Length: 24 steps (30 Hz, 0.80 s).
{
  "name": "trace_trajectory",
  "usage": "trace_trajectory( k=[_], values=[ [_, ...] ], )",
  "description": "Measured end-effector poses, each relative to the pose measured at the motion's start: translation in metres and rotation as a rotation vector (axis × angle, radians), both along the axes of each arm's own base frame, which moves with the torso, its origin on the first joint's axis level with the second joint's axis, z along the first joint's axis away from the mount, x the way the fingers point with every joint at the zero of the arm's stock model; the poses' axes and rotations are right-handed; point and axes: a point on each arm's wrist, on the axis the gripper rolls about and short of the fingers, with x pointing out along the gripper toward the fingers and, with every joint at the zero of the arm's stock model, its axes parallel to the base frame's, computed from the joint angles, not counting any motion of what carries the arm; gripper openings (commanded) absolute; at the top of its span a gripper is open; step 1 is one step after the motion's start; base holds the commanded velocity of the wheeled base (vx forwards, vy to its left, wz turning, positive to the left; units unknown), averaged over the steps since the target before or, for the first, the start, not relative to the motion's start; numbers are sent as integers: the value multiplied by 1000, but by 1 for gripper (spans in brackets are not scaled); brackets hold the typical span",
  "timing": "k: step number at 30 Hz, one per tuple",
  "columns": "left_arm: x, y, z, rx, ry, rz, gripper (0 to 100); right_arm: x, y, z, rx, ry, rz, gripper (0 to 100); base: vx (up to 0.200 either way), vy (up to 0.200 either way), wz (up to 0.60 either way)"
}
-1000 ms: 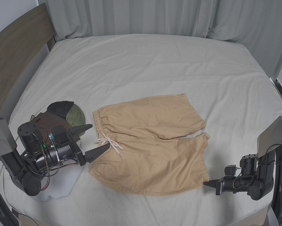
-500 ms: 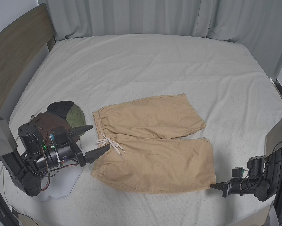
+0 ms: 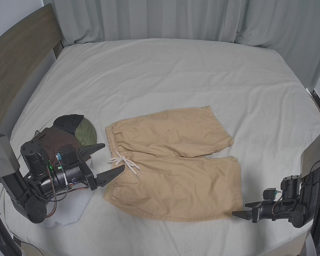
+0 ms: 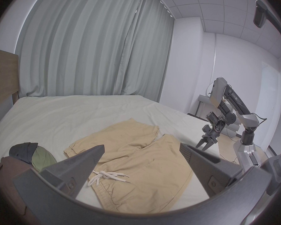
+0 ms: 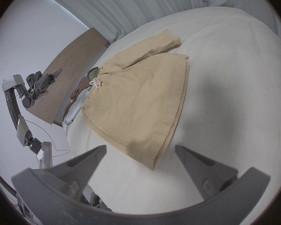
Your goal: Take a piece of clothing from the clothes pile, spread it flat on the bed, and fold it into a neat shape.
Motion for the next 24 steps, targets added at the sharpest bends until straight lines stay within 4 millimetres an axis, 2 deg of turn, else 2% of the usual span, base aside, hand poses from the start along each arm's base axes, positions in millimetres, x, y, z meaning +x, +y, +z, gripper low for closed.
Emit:
trace_trajectory(
  k=[8, 15, 24],
  values=[
    [-10, 8, -9, -7, 70, -16, 100, 11, 2, 19, 37, -119, 36, 100, 0, 0, 0],
    [-13, 30, -18, -18, 131, -20, 100, 26, 12, 36, 62, -236, 91, 100, 0, 0, 0],
    [-18, 39, -39, -18, 235, -10, 100, 38, 23, 46, 73, -314, 130, 100, 0, 0, 0]
  ],
)
